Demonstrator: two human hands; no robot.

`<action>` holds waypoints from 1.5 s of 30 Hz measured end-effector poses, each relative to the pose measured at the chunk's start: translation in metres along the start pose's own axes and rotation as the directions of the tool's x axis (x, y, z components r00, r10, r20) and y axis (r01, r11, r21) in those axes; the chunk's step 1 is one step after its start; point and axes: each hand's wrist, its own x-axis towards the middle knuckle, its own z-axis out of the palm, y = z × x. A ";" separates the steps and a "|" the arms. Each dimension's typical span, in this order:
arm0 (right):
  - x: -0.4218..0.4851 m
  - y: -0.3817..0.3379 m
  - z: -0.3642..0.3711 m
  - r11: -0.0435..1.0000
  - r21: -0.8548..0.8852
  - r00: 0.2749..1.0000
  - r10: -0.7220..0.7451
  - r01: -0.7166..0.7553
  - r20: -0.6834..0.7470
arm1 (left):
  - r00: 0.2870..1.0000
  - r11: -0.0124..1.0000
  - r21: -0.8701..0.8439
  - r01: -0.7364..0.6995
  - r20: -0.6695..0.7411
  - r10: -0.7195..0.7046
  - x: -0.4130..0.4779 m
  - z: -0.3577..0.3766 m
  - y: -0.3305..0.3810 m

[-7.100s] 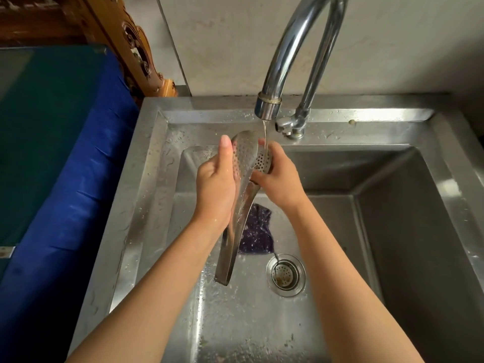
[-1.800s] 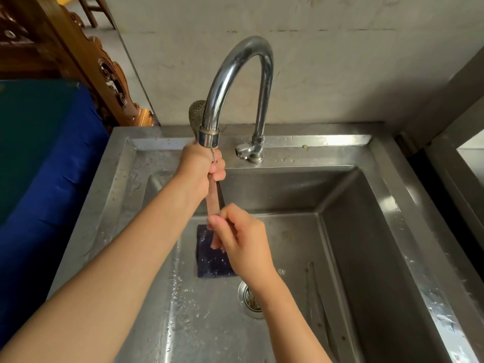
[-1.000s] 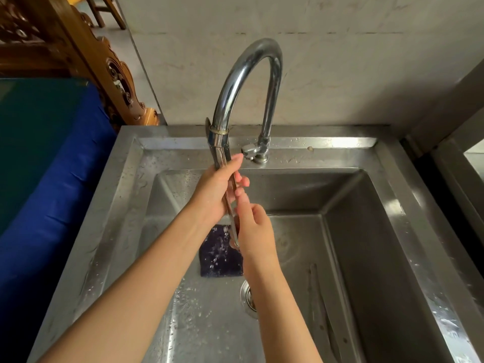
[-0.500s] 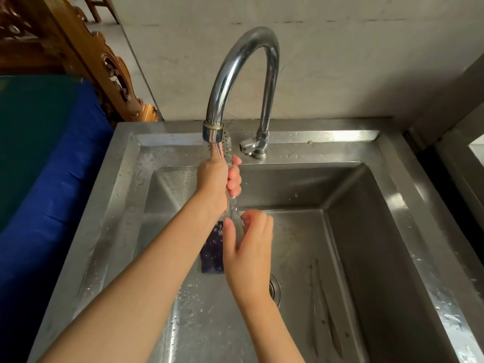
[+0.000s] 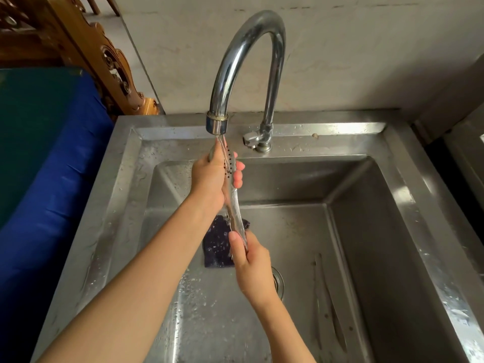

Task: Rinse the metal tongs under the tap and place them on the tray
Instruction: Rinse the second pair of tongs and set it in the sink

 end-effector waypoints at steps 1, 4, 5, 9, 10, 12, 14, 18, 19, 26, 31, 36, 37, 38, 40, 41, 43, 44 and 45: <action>0.002 0.001 0.000 1.000 0.014 1.000 0.012 -0.012 -0.007 | 0.999 0.999 0.027 -0.045 -0.015 0.046 -0.001 0.002 -0.002; 0.010 -0.001 -0.001 0.997 0.066 0.999 0.037 -0.034 -0.040 | 0.976 0.979 0.021 -0.202 0.084 0.199 -0.010 0.002 -0.004; 0.013 -0.003 -0.002 0.996 0.076 0.998 0.041 -0.038 -0.043 | 0.962 0.973 -0.020 -0.231 0.146 0.232 -0.013 0.000 -0.003; 0.026 -0.018 -0.004 0.991 0.128 1.000 0.026 -0.024 -0.016 | 0.934 0.991 -0.052 -0.126 0.331 0.136 -0.031 -0.007 -0.016; 0.030 -0.023 -0.004 0.990 0.137 1.000 0.022 -0.022 0.005 | 0.941 0.995 -0.044 -0.085 0.325 0.095 -0.035 -0.008 -0.020; 0.036 -0.032 -0.004 0.989 0.146 0.998 -0.002 -0.007 0.059 | 0.963 0.997 -0.066 -0.042 0.262 0.058 -0.034 -0.006 -0.019; 0.039 -0.038 -0.006 0.988 0.151 0.993 0.007 -0.026 0.121 | 0.975 0.997 -0.076 -0.034 0.217 0.050 -0.029 -0.006 -0.013; 0.033 -0.039 -0.026 0.994 0.108 0.975 -0.022 -0.001 0.220 | 0.969 0.993 -0.118 0.008 0.245 0.021 -0.020 -0.002 -0.015; 0.028 -0.035 -0.035 0.997 0.080 0.972 -0.029 0.010 0.233 | 0.968 0.992 -0.118 0.031 0.253 0.000 -0.020 0.000 -0.018; -0.013 0.014 -0.156 0.887 -0.456 0.993 -0.106 0.073 -0.046 | 0.950 0.984 0.024 0.177 0.258 -0.177 -0.036 0.028 -0.075; -0.044 0.047 -0.255 0.509 -0.855 0.971 -0.132 -0.105 -0.198 | 0.959 0.955 0.195 0.222 0.136 -0.250 -0.063 0.050 -0.144; -0.072 0.073 -0.312 0.234 -0.953 0.980 -0.011 -0.190 -0.198 | 0.970 0.878 0.428 0.214 0.013 -0.243 -0.085 0.067 -0.216; -0.074 0.078 -0.319 0.225 -0.957 0.982 0.014 -0.186 -0.187 | 0.970 0.867 0.447 0.221 -0.004 -0.245 -0.088 0.069 -0.229; -0.075 0.082 -0.324 0.238 -0.955 0.984 0.028 -0.176 -0.175 | 0.968 0.854 0.466 0.232 -0.021 -0.251 -0.090 0.071 -0.241; -0.076 0.088 -0.329 0.271 -0.951 0.988 0.016 -0.152 -0.153 | 0.967 0.806 0.541 0.239 -0.055 -0.250 -0.091 0.072 -0.263; -0.076 0.090 -0.330 0.281 -0.949 0.989 0.002 -0.141 -0.146 | 0.967 0.768 0.595 0.237 -0.072 -0.243 -0.090 0.073 -0.274; -0.076 0.093 -0.330 0.285 -0.951 0.990 -0.026 -0.124 -0.137 | 0.970 0.675 0.703 0.226 -0.102 -0.219 -0.089 0.075 -0.293; -0.077 0.094 -0.330 0.281 -0.952 0.990 -0.037 -0.118 -0.133 | 0.972 0.618 0.755 0.217 -0.110 -0.207 -0.088 0.076 -0.302; -0.076 0.096 -0.331 0.279 -0.954 0.991 -0.046 -0.111 -0.129 | 0.973 0.561 0.802 0.206 -0.107 -0.204 -0.087 0.076 -0.311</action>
